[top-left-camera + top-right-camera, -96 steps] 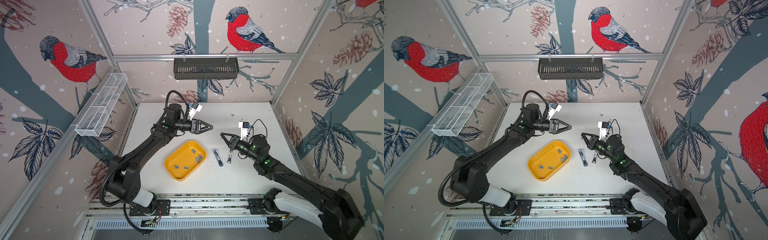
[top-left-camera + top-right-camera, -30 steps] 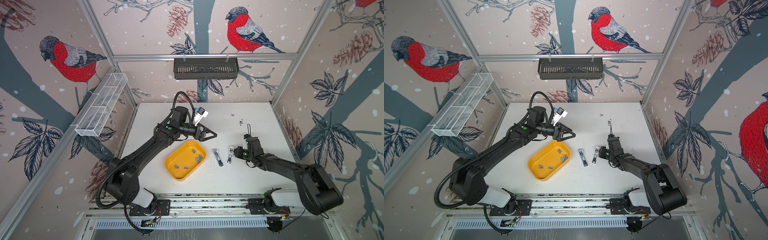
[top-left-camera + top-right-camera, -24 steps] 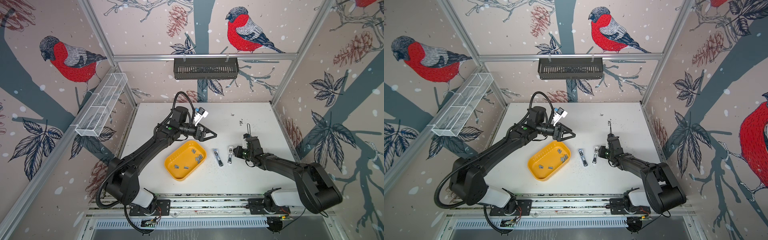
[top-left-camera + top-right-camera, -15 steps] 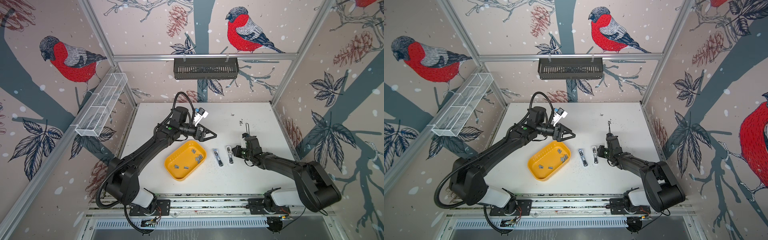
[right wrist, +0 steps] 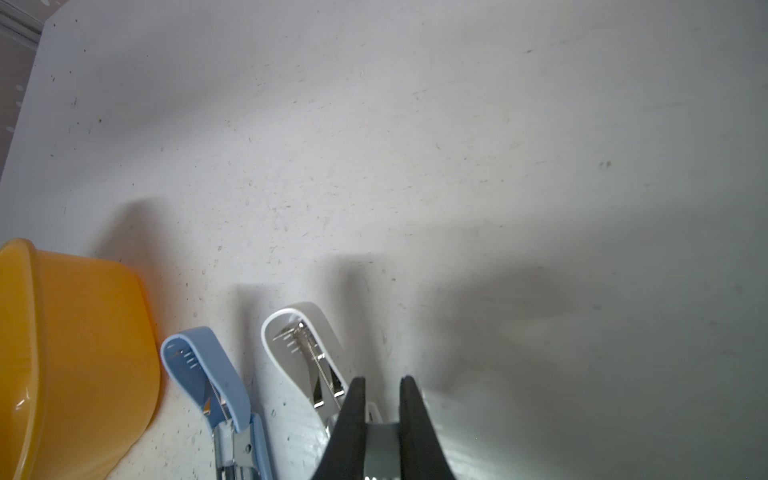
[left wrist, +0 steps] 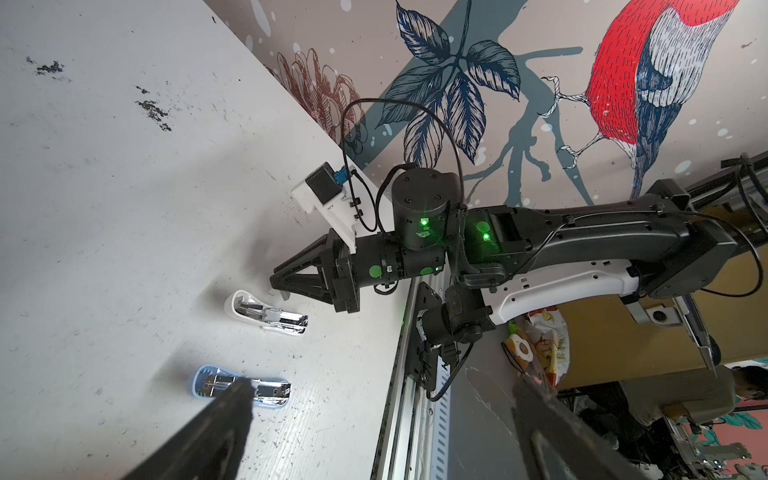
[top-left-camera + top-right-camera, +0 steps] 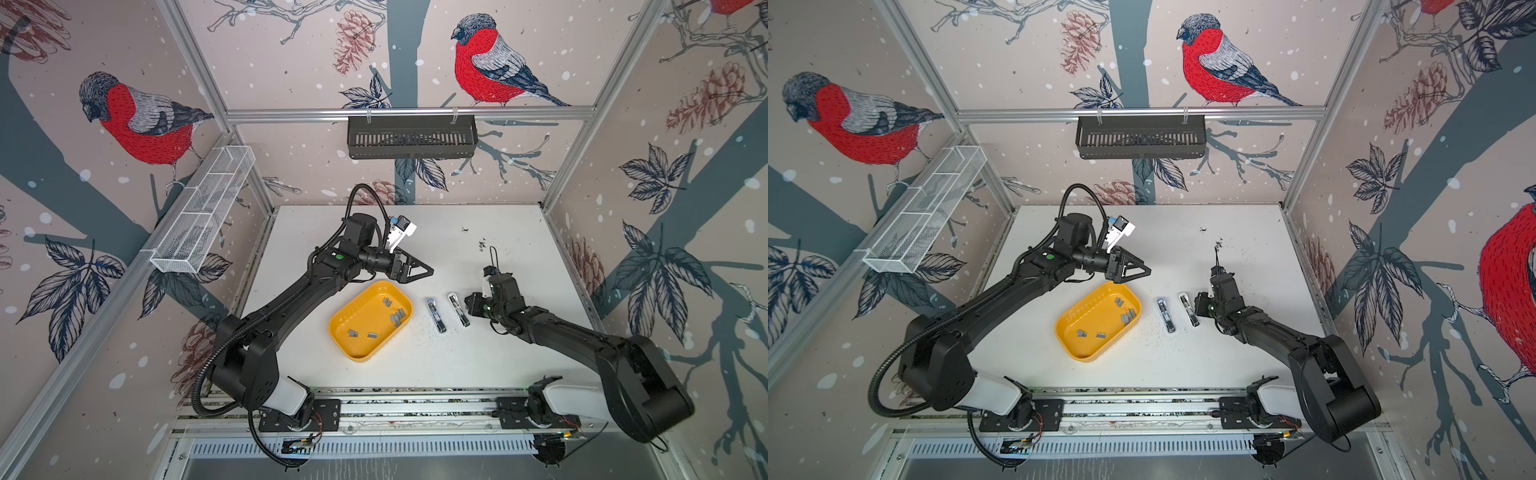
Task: Load the staples into the stapler
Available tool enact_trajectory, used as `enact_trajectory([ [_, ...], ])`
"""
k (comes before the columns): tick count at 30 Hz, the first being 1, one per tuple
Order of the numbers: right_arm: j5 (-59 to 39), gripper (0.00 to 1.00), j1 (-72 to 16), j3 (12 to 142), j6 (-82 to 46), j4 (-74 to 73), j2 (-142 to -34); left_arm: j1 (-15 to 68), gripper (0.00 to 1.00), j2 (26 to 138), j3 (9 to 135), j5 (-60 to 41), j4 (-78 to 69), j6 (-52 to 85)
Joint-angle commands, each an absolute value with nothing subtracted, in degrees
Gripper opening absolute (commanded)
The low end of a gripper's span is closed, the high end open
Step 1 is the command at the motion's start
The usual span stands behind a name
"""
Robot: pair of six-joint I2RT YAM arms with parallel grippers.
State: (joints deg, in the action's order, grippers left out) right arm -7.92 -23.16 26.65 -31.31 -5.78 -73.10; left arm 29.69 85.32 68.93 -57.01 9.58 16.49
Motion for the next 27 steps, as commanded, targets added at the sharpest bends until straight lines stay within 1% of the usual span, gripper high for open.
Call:
enact_trajectory([
  [1, -5.2, 0.11, -24.3, 26.3, -29.4, -1.9, -72.1, 29.8, 0.97, 85.3, 69.2, -57.7, 8.8, 15.4],
  [6, -1.3, 0.11, -28.2, 25.9, -28.6, 1.0, -68.4, 29.9, 0.97, 85.1, 69.1, -57.6, 8.8, 15.4],
  [12, 3.2, 0.11, -31.6, 27.5, -26.9, 4.7, -68.5, 30.1, 0.97, 85.1, 69.1, -57.6, 8.9, 15.3],
  [27, 3.8, 0.11, -33.7, 29.4, -25.9, 6.6, -70.7, 30.3, 0.97, 84.8, 69.2, -57.6, 9.3, 14.9],
])
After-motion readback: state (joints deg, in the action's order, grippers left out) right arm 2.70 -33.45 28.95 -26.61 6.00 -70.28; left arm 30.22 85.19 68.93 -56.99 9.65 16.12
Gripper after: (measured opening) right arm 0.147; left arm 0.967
